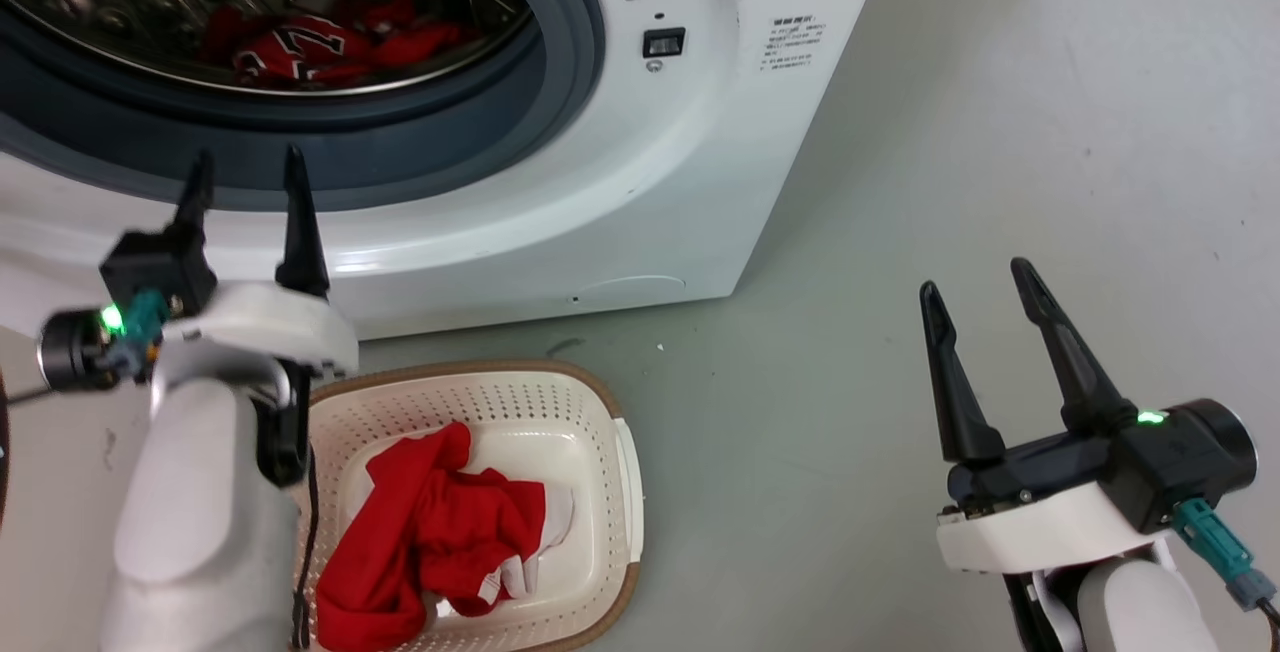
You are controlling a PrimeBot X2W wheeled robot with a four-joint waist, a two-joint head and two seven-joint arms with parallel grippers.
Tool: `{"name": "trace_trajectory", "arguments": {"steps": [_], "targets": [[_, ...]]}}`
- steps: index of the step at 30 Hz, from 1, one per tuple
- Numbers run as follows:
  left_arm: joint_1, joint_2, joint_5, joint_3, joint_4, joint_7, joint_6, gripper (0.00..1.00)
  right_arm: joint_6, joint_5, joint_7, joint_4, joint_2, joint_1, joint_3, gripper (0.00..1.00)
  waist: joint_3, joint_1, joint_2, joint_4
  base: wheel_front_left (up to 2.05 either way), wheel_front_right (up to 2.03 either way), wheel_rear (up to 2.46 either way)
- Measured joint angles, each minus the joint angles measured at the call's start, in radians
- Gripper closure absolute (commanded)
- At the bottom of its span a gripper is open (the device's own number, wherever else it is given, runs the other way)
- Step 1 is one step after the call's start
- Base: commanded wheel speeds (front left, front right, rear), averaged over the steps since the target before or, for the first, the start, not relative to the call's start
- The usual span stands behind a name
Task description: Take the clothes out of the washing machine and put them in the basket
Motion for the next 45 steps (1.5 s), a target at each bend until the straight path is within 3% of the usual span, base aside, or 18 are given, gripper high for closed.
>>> {"name": "trace_trajectory", "arguments": {"steps": [10, 18, 33, 40, 45], "targets": [[-0.334, 0.096, 0.053, -0.01, 0.282, 0.006, -0.008, 0.0, 0.0, 0.018, 0.0, -0.013, 0.0, -0.054, 0.009, 0.0, 0.099, 0.0002, 0.0, -0.042, 0.0, 0.0, 0.0], [-0.628, 0.18, 0.092, -0.056, 0.477, 0.117, -0.033, 0.0, 0.0, 0.039, 0.0, -0.029, 0.0, -0.097, 0.006, 0.0, 0.188, 0.0002, 0.0, -0.078, 0.0, 0.0, 0.0], [-1.008, 0.235, 0.097, -0.126, 0.726, 0.535, -0.09, 0.0, 0.0, 0.08, 0.0, -0.045, 0.0, -0.142, 0.007, 0.0, 0.32, 0.0002, 0.0, -0.114, 0.0, 0.0, 0.0], [-1.085, 0.254, 0.08, -0.149, 0.779, 0.731, -0.099, 0.0, 0.0, 0.091, 0.0, -0.051, 0.0, -0.158, 0.005, 0.0, 0.36, 0.0002, 0.0, -0.128, 0.0, 0.0, 0.0], [-1.088, 0.253, 0.075, -0.162, 0.786, 0.775, -0.101, 0.0, 0.0, 0.098, 0.0, -0.058, 0.0, -0.159, -0.003, 0.0, 0.388, 0.0003, 0.0, -0.133, 0.0, 0.0, 0.0]]}}
